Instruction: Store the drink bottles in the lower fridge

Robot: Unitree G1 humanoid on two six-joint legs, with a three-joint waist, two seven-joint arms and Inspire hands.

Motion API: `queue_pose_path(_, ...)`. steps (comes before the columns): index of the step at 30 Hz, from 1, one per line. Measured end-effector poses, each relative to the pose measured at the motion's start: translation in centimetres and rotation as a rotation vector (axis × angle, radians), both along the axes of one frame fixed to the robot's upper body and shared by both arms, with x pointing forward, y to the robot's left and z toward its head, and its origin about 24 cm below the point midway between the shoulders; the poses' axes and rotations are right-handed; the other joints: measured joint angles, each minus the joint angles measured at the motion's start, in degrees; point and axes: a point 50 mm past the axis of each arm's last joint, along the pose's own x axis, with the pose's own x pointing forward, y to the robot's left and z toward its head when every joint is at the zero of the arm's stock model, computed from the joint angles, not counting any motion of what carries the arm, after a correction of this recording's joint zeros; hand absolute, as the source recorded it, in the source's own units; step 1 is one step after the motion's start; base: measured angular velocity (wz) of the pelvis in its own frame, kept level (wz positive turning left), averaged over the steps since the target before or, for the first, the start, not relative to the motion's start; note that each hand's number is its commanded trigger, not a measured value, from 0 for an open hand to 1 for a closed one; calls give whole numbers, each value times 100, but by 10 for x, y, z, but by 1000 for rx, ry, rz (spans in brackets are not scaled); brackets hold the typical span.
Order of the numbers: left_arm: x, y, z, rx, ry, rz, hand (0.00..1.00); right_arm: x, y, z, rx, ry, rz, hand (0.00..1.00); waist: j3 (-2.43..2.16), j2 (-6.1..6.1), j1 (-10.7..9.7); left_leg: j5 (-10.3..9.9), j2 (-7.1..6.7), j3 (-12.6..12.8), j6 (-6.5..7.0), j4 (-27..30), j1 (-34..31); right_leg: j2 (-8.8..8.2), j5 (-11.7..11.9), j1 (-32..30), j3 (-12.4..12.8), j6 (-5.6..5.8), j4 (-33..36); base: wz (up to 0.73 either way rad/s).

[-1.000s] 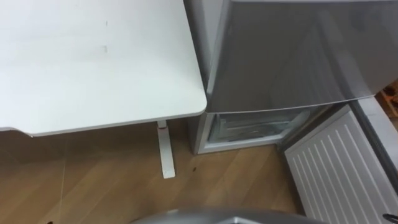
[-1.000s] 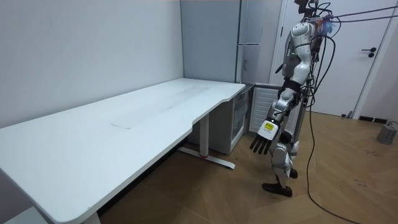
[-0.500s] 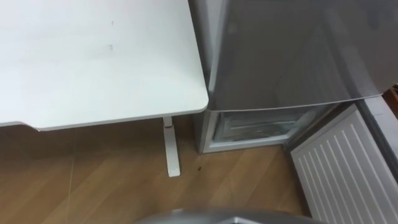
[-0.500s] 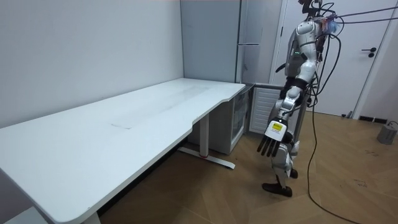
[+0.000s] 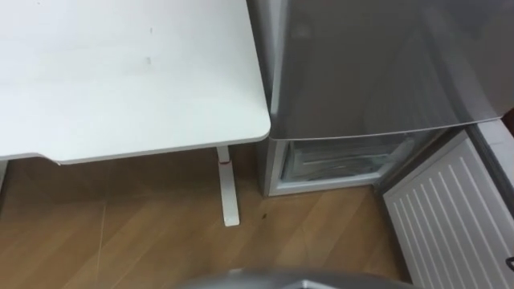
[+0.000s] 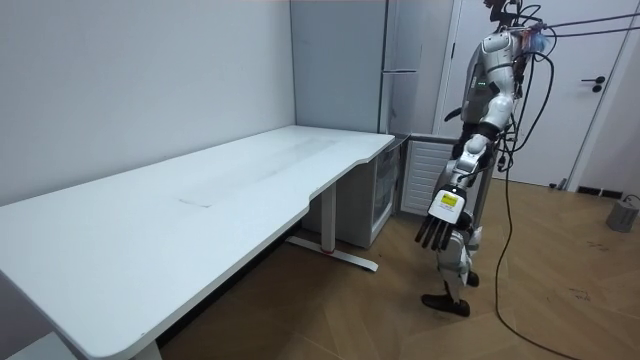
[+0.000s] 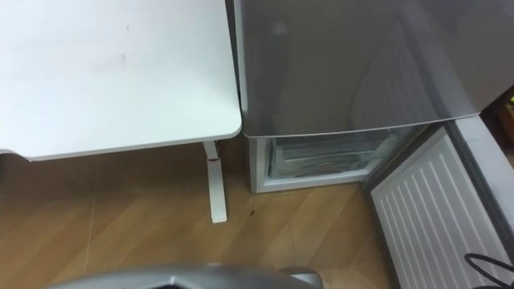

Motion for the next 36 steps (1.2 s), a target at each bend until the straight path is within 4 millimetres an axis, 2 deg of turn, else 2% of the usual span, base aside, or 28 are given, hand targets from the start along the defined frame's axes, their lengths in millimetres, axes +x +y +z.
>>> queue_pose_path(3,-1,0,0,-5,8,4,0,-4,1,-4,21,13,-2,0,-16,47,-3,1,2,1,-1,24,0,0,0,-4,-8,0,0,0)
queue_pose_path(7,0,0,0,-16,5,2,0,-2,2,-5,29,19,26,0,-13,129,-2,0,18,5,-2,77,-65,6,8,-52,-11,-13,2,0)
queue_pose_path(14,0,2,1,-36,10,-3,0,-3,4,-8,51,12,43,0,-6,108,26,0,91,47,-22,78,-112,66,34,-98,37,-55,2,-2)
queue_pose_path(24,24,11,5,-17,-27,-35,0,-3,6,-11,61,19,80,0,4,89,45,9,165,150,-40,271,-413,115,91,-404,139,-103,2,-5)
queue_pose_path(27,27,13,6,-11,-34,-40,0,-4,7,-12,68,10,68,0,13,91,67,6,182,190,-44,279,-439,142,98,-460,247,-108,5,-9)
queue_pose_path(31,29,13,6,-4,-43,-46,0,-16,9,-20,94,-36,9,0,41,132,190,-6,235,250,-64,285,-426,181,115,-466,266,-134,2,-10)
queue_pose_path(36,31,7,2,-6,-32,-85,0,-26,20,-34,125,-113,-35,0,41,139,213,-46,327,248,-125,373,-499,265,145,-466,278,-185,-1,-1)
